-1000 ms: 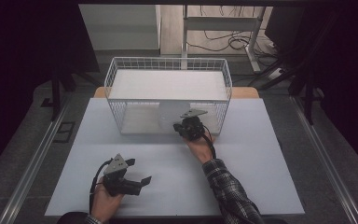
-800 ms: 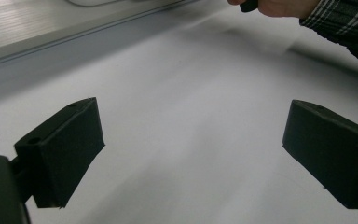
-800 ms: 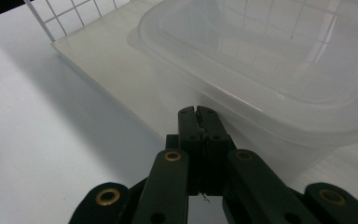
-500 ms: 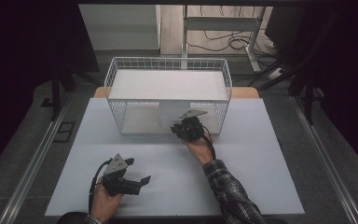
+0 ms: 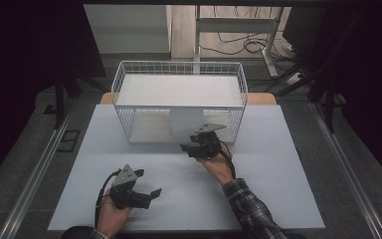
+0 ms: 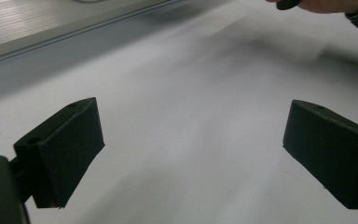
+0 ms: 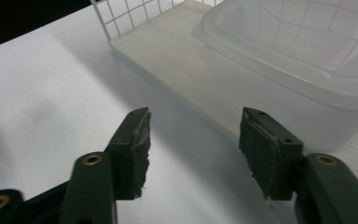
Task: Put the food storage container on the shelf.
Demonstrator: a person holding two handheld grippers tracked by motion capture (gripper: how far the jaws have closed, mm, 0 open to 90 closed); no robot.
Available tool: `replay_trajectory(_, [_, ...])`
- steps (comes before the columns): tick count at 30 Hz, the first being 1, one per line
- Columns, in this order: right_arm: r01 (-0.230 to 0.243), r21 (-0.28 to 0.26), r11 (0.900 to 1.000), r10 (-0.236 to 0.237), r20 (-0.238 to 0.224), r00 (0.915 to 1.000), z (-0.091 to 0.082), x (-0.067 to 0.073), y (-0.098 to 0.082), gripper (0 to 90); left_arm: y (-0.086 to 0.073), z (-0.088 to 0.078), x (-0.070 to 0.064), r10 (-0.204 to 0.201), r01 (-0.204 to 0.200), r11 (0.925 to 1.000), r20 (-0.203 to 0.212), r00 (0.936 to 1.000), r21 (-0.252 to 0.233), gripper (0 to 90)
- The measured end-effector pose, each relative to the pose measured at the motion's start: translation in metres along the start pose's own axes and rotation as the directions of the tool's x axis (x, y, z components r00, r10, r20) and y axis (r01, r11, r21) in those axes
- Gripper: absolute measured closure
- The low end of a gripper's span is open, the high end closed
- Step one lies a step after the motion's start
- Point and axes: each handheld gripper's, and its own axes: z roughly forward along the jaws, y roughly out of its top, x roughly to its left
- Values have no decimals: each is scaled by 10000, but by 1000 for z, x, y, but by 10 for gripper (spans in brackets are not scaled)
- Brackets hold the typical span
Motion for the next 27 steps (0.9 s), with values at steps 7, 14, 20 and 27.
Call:
replay_trajectory(7, [264,-4,9997,-264,2,9997,-9,4,-4,287,0,1,0,-12,12,10000,46,10000,24,43])
replay_trajectory(14, [631,20,9980,-631,231,9977,-16,10,-7,151,0,0,1,24,-24,10000,33,10000,-21,43])
replay_trajectory(20, [817,197,9965,-823,298,9962,-24,15,-12,86,0,-4,5,-171,172,9999,174,9997,-19,49])
replay_trajectory(27, [943,317,9950,-950,216,9952,-35,19,-20,47,0,-5,6,-165,165,9999,104,9998,28,50])
